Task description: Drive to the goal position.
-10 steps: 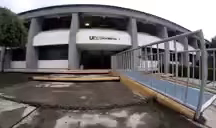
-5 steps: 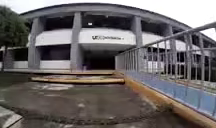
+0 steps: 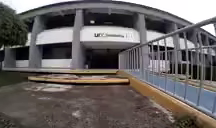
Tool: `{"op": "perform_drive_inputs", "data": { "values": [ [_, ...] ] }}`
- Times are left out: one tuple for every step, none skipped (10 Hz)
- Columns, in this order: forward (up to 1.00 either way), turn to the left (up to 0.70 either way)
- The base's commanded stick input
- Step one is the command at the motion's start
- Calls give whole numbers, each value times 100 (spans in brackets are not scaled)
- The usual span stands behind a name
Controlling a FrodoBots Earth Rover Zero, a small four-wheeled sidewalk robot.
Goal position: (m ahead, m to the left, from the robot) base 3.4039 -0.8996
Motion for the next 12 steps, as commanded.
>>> {"op": "perform_drive_inputs", "data": {
  "values": [
    [70, 0],
    [70, 0],
    [70, 0],
    [70, 0],
    [70, 0],
    [70, 0],
    [70, 0],
    [70, 0],
    [70, 0],
    [70, 0],
    [70, 0],
    [70, 0]
  ]
}}
